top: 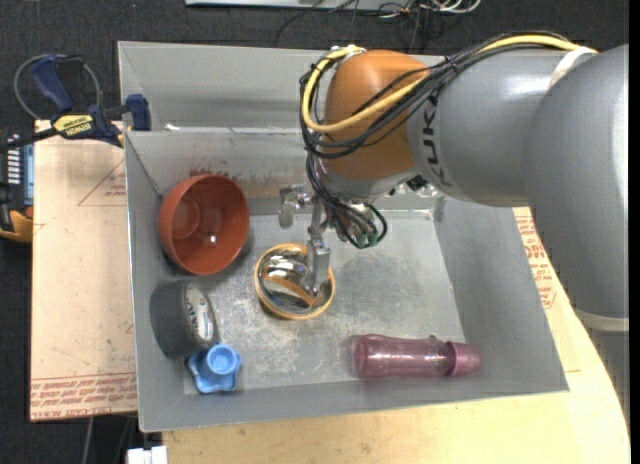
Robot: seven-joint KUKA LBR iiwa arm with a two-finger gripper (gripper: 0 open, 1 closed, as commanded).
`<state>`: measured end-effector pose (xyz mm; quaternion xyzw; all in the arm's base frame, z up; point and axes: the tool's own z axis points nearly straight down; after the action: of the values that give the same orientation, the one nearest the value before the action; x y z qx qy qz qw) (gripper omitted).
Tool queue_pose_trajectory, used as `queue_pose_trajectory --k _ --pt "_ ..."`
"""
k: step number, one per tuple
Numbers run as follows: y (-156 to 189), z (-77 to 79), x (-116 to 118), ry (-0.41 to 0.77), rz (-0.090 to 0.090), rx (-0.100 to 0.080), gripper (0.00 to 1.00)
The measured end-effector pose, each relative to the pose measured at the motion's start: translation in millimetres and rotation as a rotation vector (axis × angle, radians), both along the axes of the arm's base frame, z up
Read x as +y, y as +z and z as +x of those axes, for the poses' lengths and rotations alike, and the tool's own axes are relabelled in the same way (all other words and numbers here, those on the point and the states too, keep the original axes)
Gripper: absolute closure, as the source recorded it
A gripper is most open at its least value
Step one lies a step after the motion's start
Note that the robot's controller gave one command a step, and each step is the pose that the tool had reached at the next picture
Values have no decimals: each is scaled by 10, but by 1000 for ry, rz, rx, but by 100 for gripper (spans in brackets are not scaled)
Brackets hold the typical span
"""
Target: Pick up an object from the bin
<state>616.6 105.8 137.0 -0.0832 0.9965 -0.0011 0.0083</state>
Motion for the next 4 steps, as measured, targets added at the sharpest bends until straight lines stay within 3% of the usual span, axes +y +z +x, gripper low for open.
queue_pose_trajectory --k 1,2,3,4 --pt "-374 399 -334 -197 3 14 0" --pt "-659 4 -292 -84 4 -4 0" --pt "-652 103 -256 -324 8 1 100" --pt "-651 103 -256 -324 8 1 100"
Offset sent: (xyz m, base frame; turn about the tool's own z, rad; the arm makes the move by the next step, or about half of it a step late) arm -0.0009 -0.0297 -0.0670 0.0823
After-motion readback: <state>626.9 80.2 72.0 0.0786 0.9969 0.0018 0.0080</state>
